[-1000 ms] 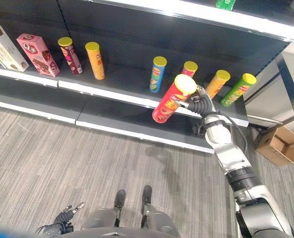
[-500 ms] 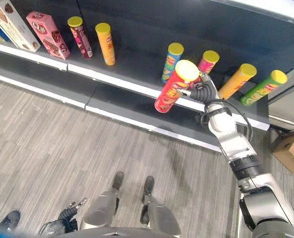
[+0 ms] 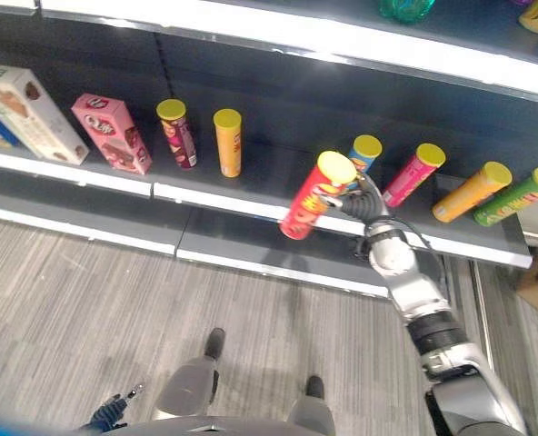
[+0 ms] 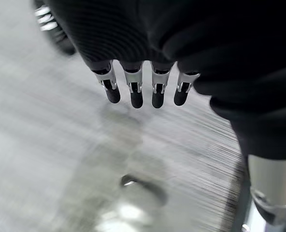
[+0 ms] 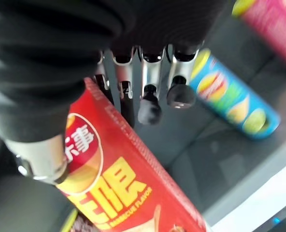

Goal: Put the goods on the table back onto the shelves and tidy them up.

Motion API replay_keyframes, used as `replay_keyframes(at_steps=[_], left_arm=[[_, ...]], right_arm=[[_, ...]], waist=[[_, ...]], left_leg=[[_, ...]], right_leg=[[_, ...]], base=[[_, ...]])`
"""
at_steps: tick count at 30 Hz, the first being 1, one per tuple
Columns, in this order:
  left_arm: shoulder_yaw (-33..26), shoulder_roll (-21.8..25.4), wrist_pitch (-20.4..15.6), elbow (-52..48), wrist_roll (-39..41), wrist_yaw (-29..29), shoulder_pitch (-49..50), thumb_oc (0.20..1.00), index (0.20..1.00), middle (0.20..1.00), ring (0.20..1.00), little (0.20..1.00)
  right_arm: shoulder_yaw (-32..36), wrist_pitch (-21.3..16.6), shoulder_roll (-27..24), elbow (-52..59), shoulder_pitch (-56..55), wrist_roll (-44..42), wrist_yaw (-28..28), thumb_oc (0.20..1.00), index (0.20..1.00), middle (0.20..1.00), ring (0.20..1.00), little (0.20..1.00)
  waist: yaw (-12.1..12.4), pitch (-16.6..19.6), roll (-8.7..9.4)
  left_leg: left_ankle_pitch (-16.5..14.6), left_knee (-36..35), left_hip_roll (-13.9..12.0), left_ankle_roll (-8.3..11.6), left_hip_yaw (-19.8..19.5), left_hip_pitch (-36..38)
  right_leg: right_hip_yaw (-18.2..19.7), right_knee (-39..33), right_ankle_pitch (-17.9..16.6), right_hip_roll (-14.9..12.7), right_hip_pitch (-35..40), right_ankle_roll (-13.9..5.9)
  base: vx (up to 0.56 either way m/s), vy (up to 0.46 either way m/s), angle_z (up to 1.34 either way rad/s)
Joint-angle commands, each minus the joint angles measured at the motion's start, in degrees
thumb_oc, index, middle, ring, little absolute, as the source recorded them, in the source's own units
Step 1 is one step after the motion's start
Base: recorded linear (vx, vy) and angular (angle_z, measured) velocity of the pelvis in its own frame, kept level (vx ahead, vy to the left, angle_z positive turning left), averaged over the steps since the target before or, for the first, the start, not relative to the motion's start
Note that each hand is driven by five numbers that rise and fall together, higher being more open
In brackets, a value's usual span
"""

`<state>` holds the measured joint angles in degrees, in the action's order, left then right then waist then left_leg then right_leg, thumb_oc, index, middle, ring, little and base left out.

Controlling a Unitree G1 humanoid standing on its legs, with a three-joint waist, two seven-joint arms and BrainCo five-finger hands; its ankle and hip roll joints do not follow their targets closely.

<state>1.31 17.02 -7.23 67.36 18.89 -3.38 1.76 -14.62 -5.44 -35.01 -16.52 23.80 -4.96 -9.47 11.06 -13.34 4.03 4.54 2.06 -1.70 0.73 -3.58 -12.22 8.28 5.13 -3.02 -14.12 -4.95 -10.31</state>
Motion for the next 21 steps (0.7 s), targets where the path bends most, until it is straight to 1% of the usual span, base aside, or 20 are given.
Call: replay_keyframes(at_steps=[1,6,7,8,9,10,11,12,14,17,21], left_arm=[[1.3,1.0,0.1,0.5,-1.6,0.1,3.0,1.000,1.000,1.000,1.000,1.000],[1.3,1.0,0.1,0.5,-1.6,0.1,3.0,1.000,1.000,1.000,1.000,1.000],[2.0,1.5,-0.1,-0.1,-1.7,0.0,2.9,1.000,1.000,1.000,1.000,1.000],[3.1,2.4,-0.5,-0.7,-3.7,0.0,3.3,1.000,1.000,1.000,1.000,1.000],[3.3,2.0,-0.9,-0.7,-0.8,-0.6,2.0,1.000,1.000,1.000,1.000,1.000],[3.6,2.1,-1.3,-1.4,-0.9,-0.1,2.4,1.000,1.000,1.000,1.000,1.000],[3.7,2.1,-1.3,-1.4,-0.9,-0.1,2.4,1.000,1.000,1.000,1.000,1.000],[4.4,1.8,-1.1,-1.9,-1.3,0.3,2.3,1.000,1.000,1.000,1.000,1.000],[4.1,1.2,-1.3,-1.3,-0.9,0.1,1.8,1.000,1.000,1.000,1.000,1.000],[4.8,0.4,-1.3,-1.7,-1.1,0.0,2.2,1.000,1.000,1.000,1.000,1.000],[5.5,0.1,-1.2,-1.3,-1.5,0.0,2.1,1.000,1.000,1.000,1.000,1.000]], right_arm=[[1.9,-3.4,-3.9,0.8,7.4,-0.2,-2.2,0.200,0.200,0.200,0.200,0.200],[1.9,-3.4,-3.9,0.8,7.4,-0.2,-2.2,0.200,0.200,0.200,0.200,0.200],[1.6,-3.5,-3.6,-0.4,8.9,-0.4,-2.8,0.200,0.200,0.200,0.200,0.200],[-1.7,-3.9,-2.9,-2.9,12.6,-0.1,-1.9,0.200,0.200,0.200,0.200,0.200],[-3.1,-4.7,-3.2,-7.2,14.0,-0.8,-3.1,0.200,0.200,0.200,0.200,0.200],[-3.0,-4.3,-3.7,-6.8,14.0,0.0,-2.7,0.200,0.200,0.200,0.200,0.200],[-3.0,-4.2,-3.7,-6.7,14.0,0.0,-2.7,0.200,0.200,0.200,0.200,0.200],[-3.1,-4.4,-4.1,-6.2,14.3,0.2,-3.3,0.200,0.200,0.200,0.200,0.200],[-2.6,-3.7,-4.9,-7.6,14.5,0.6,-4.1,0.200,0.200,0.200,0.200,0.200],[-1.3,-3.2,-5.7,-8.4,14.1,2.5,-6.0,0.200,0.200,0.200,0.200,0.200],[-1.2,-3.3,-5.8,-10.8,15.2,3.3,-7.2,0.200,0.200,0.200,0.200,0.200]], waist=[[0.8,2.6,1.26],[0.8,2.6,1.26],[0.6,2.1,1.31],[0.1,1.8,0.82],[-1.0,0.2,-0.87],[-1.3,0.1,-1.06],[-1.3,0.1,-1.06],[-1.4,0.0,-1.02],[-1.5,-0.5,-1.30],[-1.4,-0.6,-2.47],[-1.1,-0.6,-3.15]], left_leg=[[2.7,-6.2,-5.7,5.29,-6.2,-1.7],[2.7,-6.2,-5.7,5.29,-6.2,-1.7],[2.0,-6.4,-4.7,4.08,-4.7,-1.3],[-0.6,-7.1,-2.8,1.45,-0.9,2.1],[-1.6,-7.1,-1.9,1.52,-0.9,2.9],[-1.3,-7.1,-1.4,1.48,-1.5,2.8],[-1.4,-7.1,-1.4,1.46,-1.5,2.9],[-1.2,-7.1,-0.8,1.74,-2.0,2.9],[-0.7,-7.1,-0.6,2.52,-2.6,2.5],[-0.1,-7.1,-0.7,3.24,-4.0,1.3],[0.2,-7.1,-0.8,3.45,-4.9,0.7]], right_leg=[[-1.7,-1.5,1.4,2.1,5.7,0.13],[-1.7,-1.5,1.4,2.1,5.7,0.13],[-2.6,-0.3,-1.7,1.1,3.6,0.27],[-7.6,1.0,-6.2,1.3,1.0,0.59],[-8.4,-5.6,-2.2,4.5,-3.9,0.76],[-6.6,-6.9,-1.8,4.8,-3.1,0.02],[-6.6,-7.0,-1.9,4.8,-2.9,0.00],[-5.5,-7.3,-1.9,5.1,-2.8,0.03],[-5.2,-7.5,-2.5,5.4,-3.0,0.25],[-6.9,-7.8,-1.9,5.4,-2.6,0.50],[-8.1,-7.2,-0.9,5.4,-2.2,0.67]], base=[[0.00,0.000,0.07],[0.00,0.040,0.00],[0.10,0.671,-0.03],[0.17,0.707,-0.57],[0.18,0.526,-1.22],[0.09,0.056,-1.79],[0.05,0.020,-1.14],[0.04,-0.013,-0.10],[0.03,-0.064,0.84],[0.03,-0.113,0.94],[0.02,-0.055,0.22]])
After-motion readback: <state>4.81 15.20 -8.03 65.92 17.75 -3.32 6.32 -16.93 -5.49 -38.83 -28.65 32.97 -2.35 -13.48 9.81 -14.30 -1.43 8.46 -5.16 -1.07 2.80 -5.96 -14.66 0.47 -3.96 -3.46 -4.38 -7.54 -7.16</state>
